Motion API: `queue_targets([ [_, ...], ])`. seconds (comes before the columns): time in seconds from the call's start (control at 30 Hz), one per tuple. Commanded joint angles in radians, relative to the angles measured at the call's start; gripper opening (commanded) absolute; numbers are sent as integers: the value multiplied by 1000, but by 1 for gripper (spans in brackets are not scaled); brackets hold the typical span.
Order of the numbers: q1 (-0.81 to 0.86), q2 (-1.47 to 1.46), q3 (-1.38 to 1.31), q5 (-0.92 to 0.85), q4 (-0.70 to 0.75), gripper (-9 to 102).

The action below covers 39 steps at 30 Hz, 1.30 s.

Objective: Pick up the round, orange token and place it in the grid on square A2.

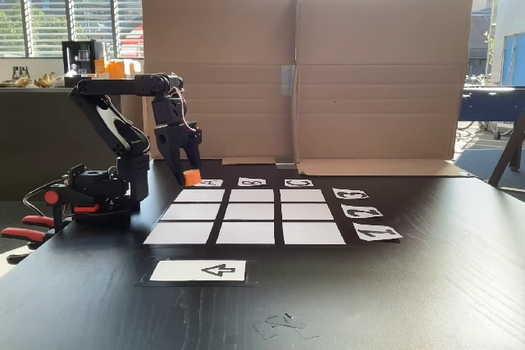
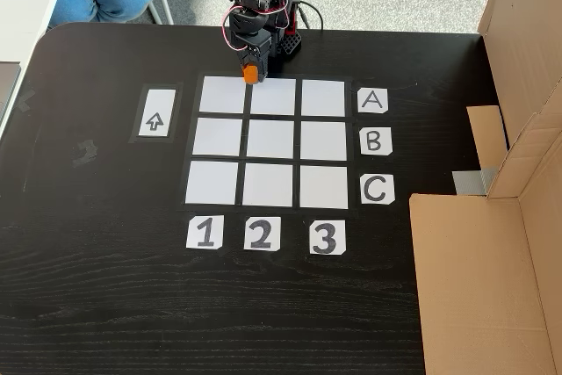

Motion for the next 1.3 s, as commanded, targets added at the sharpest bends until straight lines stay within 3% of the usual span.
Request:
queue_targets([
  [0.0, -49, 26, 43, -17, -5, -1],
  [0.6, -81, -66, 172, -61, -109, -1],
  [1.27, -69, -181, 308, -71, -411, -1],
])
